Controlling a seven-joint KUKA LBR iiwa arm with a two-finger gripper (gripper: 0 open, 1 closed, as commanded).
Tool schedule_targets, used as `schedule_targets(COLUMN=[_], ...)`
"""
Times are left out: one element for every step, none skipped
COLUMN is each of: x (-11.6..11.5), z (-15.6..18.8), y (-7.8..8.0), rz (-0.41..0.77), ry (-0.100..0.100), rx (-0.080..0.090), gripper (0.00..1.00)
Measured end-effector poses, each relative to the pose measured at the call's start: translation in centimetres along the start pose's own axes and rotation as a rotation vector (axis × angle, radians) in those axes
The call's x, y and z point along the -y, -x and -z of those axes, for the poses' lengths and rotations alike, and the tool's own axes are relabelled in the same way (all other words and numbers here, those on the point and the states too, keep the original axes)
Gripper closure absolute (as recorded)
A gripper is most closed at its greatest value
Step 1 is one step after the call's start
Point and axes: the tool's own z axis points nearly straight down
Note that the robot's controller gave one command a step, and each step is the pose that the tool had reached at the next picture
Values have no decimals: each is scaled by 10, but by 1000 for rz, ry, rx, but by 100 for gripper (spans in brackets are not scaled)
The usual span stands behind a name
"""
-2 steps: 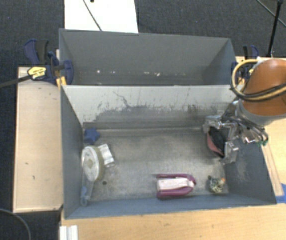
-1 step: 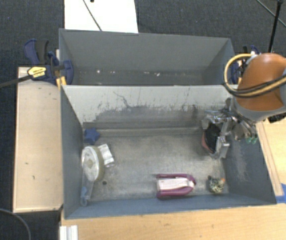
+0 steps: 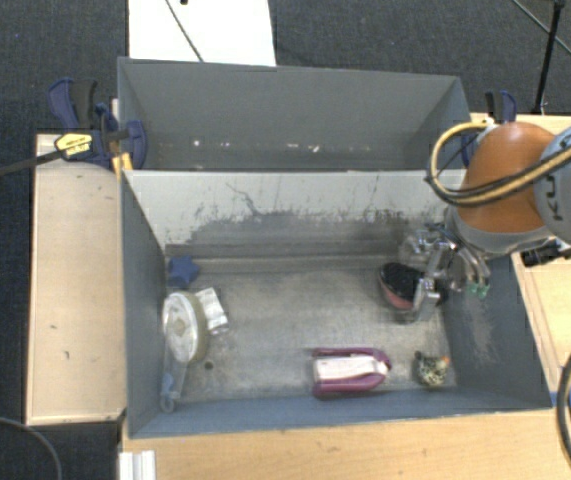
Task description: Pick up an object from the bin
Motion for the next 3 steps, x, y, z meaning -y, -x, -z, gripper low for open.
schedule_targets(x=[0,0,0], z=[1,1,29], y=[1,1,2], rz=[2,3,4], ry=[-1,-1,-2], rx=[2,1,3], gripper=[0,100,100])
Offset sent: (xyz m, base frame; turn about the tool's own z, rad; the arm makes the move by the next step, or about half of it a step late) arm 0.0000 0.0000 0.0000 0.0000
